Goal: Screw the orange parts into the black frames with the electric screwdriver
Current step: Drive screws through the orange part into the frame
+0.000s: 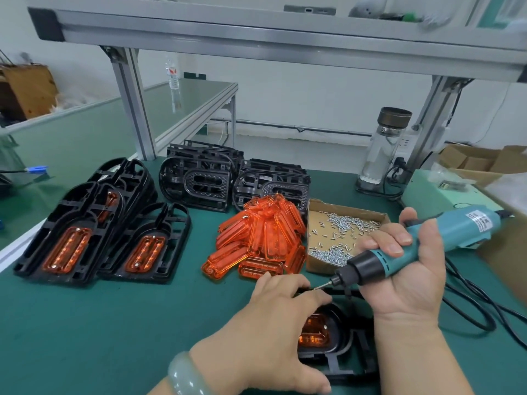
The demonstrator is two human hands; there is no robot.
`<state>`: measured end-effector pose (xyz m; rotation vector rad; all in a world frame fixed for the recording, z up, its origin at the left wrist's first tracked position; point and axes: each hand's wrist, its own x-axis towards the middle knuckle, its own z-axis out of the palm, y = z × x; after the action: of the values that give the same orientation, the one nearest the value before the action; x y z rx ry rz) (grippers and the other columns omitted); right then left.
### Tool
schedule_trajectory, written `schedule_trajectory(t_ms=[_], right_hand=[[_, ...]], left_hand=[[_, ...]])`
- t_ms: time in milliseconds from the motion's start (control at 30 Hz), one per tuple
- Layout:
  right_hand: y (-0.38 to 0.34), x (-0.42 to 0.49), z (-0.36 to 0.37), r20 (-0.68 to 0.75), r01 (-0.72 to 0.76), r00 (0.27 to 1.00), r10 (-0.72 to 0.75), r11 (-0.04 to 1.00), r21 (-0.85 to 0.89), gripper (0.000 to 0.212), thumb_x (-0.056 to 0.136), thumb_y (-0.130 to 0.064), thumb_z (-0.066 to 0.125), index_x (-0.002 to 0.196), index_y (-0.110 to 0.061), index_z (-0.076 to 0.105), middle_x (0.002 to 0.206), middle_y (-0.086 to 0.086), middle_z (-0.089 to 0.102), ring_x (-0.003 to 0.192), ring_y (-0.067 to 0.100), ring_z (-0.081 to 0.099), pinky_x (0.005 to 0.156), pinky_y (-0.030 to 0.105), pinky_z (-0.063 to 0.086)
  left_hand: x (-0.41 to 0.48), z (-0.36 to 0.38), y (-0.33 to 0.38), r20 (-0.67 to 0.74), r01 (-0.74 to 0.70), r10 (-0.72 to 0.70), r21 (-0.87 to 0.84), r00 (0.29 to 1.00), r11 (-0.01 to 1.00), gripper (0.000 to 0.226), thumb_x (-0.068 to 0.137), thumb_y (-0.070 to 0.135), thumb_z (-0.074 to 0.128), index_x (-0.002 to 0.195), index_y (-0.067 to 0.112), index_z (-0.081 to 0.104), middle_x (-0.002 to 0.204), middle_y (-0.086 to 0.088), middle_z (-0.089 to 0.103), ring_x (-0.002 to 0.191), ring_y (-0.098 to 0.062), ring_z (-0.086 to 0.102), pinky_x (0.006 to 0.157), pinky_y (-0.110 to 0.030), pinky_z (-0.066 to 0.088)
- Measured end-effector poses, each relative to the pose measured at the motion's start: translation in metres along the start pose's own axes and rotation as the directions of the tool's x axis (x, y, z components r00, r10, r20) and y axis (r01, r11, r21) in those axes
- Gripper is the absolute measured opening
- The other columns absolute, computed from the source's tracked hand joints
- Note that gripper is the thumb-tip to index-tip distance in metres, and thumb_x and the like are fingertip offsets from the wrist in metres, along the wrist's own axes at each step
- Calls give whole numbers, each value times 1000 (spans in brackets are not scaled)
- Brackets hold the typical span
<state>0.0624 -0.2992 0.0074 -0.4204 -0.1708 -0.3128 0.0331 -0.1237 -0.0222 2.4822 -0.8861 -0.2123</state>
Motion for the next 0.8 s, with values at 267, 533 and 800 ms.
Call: schedule_trajectory(t_ms=[267,533,800], right_hand=[[-1,0,0,-39,6,999,-6,1000,-10,17,88,-40,52,91,-24,58,59,-13,43,45,-1,43,55,16,44],[2,-1,0,-40,-2,999,2,1000,-6,18,88,-41,51,91,-25,60,59,-13,43,46,-1,43,55,16,45],[7,-2,0,-42,-35,999,34,999,-31,16,89,-40,52,91,-26,58,58,-14,42,45,-1,42,55,15,44]], left_hand=[[-22,-8,-14,-94,52,-55,-31,994,998,93,54,68,67,130,58,15,134,30,12,132,0,11,110,-32,29],[-54,-39,-40,-281,149,-167,-84,945,985,88,50,71,67,128,57,30,128,45,12,129,12,18,110,-20,27],[-53,-60,-74,-542,432,-440,-150,716,889,91,54,63,71,135,35,42,131,10,42,126,-14,36,108,-31,29]])
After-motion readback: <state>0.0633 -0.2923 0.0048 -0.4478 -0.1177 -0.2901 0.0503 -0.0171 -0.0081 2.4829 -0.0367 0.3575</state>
